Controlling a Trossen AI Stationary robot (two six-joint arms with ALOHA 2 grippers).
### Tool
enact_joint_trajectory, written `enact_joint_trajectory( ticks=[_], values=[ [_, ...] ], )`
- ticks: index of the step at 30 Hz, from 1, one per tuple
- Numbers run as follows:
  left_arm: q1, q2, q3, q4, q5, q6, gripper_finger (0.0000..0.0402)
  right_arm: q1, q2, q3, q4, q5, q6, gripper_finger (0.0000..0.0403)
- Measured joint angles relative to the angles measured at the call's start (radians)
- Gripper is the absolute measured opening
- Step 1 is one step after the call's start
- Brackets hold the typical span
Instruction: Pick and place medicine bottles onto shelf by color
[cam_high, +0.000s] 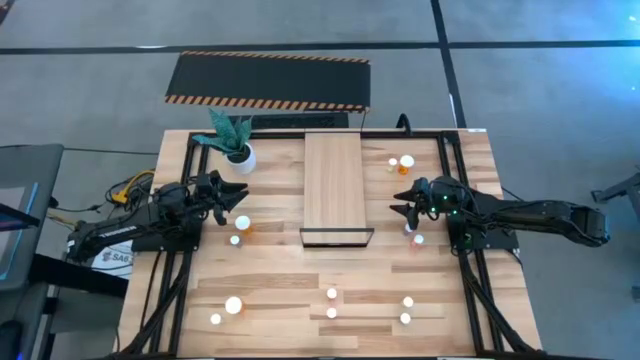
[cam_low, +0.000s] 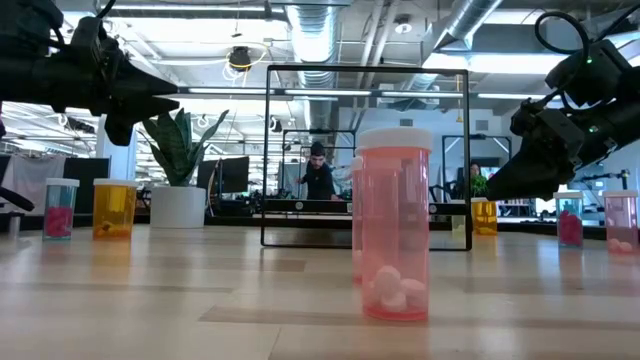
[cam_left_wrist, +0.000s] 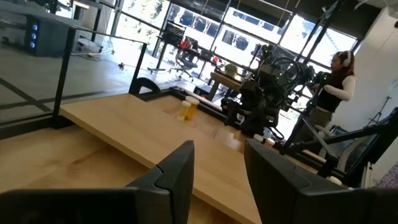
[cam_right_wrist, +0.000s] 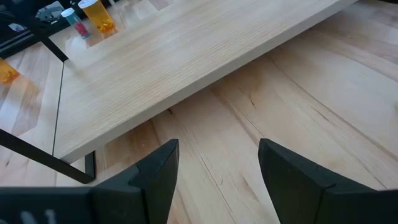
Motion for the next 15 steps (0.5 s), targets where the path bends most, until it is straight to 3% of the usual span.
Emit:
enact_joint_trajectory(
  ticks=[6, 9, 15],
  values=[
    [0.0, 0.002, 0.0, 0.002, 0.039, 0.0, 0.0128, 0.0, 0.0, 0.0, 0.0, 0.0, 0.0, 0.0246],
    [0.0, 0.002, 0.004, 0.009, 0.117, 0.029, 0.0128, 0.0, 0.0, 0.0, 0.0, 0.0, 0.0, 0.0246],
    [0.0, 0.002, 0.009, 0.088, 0.197, -0.068, 0.0128, 0.0, 0.0, 0.0, 0.0, 0.0, 0.0, 0.0246]
  ],
)
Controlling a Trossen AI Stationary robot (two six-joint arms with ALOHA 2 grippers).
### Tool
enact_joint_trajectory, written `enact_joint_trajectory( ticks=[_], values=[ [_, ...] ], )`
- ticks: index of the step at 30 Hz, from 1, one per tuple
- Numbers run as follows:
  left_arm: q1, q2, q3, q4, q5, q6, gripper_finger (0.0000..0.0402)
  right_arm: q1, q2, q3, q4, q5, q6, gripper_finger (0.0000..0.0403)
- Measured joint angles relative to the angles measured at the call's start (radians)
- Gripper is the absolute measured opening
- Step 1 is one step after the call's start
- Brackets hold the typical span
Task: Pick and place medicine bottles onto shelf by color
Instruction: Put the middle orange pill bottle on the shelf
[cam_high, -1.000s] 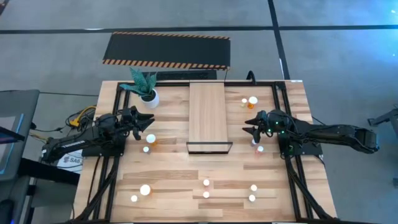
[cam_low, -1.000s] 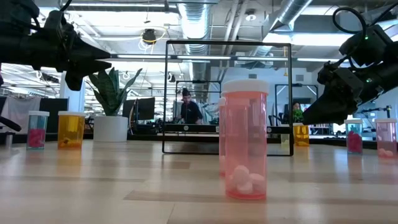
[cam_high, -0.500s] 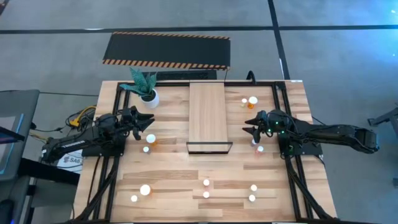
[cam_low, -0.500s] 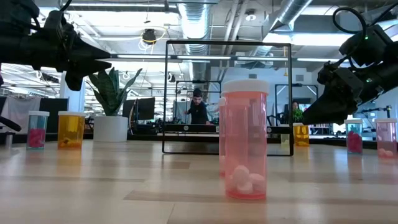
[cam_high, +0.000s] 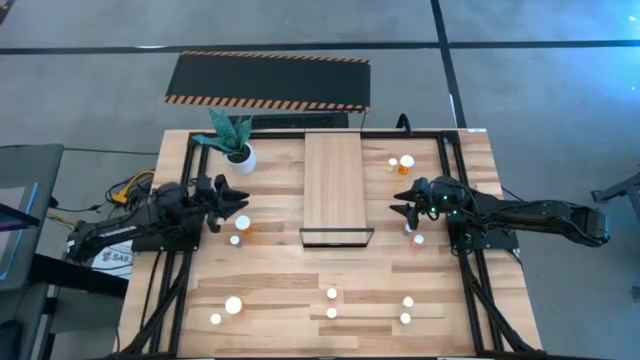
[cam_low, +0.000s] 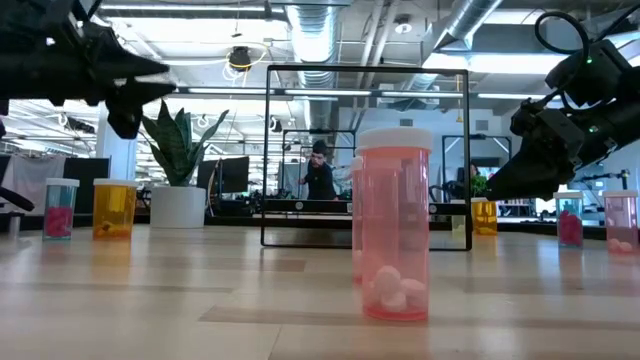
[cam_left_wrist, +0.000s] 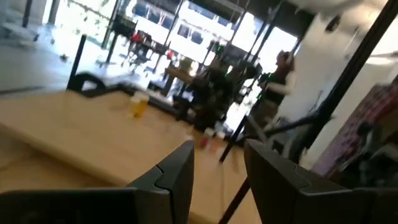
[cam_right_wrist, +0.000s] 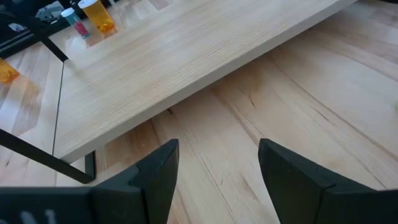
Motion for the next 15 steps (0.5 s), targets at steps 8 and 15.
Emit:
enact_joint_trajectory(
  ticks=[8, 15],
  values=[
    [0.0, 0.0, 0.003, 0.078, -0.111, 0.046, 0.0128, 0.0, 0.0, 0.0, 0.0, 0.0, 0.0, 0.0246],
    [0.0, 0.0, 0.005, 0.059, -0.191, 0.001, 0.0128, 0.0, 0.0, 0.0, 0.0, 0.0, 0.0, 0.0246]
  ],
)
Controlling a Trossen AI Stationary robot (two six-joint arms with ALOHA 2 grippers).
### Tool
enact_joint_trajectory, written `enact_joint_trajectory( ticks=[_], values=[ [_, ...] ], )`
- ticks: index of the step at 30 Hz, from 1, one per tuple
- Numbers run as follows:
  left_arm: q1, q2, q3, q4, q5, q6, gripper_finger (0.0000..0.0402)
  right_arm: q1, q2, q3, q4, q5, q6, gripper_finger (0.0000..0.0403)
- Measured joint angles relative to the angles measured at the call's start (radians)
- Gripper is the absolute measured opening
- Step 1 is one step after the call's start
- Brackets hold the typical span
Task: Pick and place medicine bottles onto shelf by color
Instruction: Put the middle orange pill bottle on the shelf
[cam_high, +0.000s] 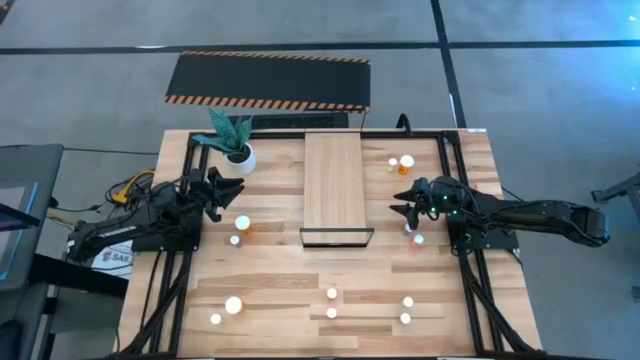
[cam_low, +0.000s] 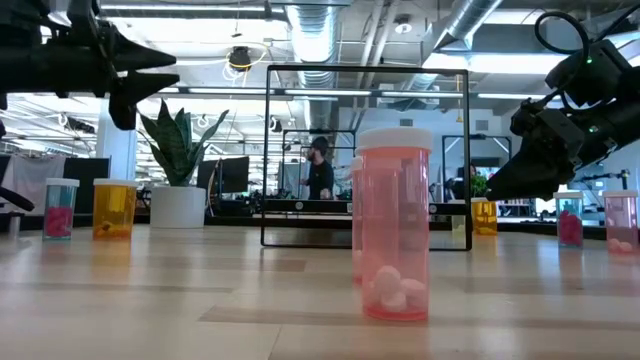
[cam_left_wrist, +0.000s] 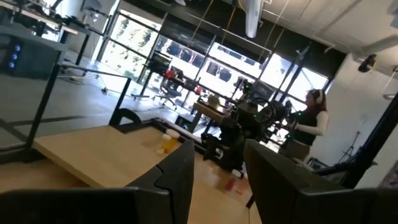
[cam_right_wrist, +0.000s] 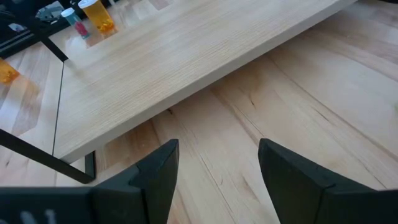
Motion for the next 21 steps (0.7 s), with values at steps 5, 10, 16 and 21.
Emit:
enact_joint_trajectory(
  ticks=[5, 10, 16, 21],
  values=[
    [0.0, 0.0, 0.001, 0.019, -0.001, -0.037, 0.0128, 0.0, 0.0, 0.0, 0.0, 0.0, 0.0, 0.0246],
    [0.0, 0.0, 0.002, 0.02, -0.044, -0.104, 0.0128, 0.0, 0.0, 0.0, 0.0, 0.0, 0.0, 0.0246],
    [0.0, 0.011, 0.031, 0.021, -0.062, -0.101, 0.0128, 0.0, 0.0, 0.0, 0.0, 0.0, 0.0, 0.0246],
    [0.0, 0.097, 0.099, 0.011, -0.062, -0.06, 0.0128, 0.0, 0.0, 0.0, 0.0, 0.0, 0.0, 0.0246]
  ],
)
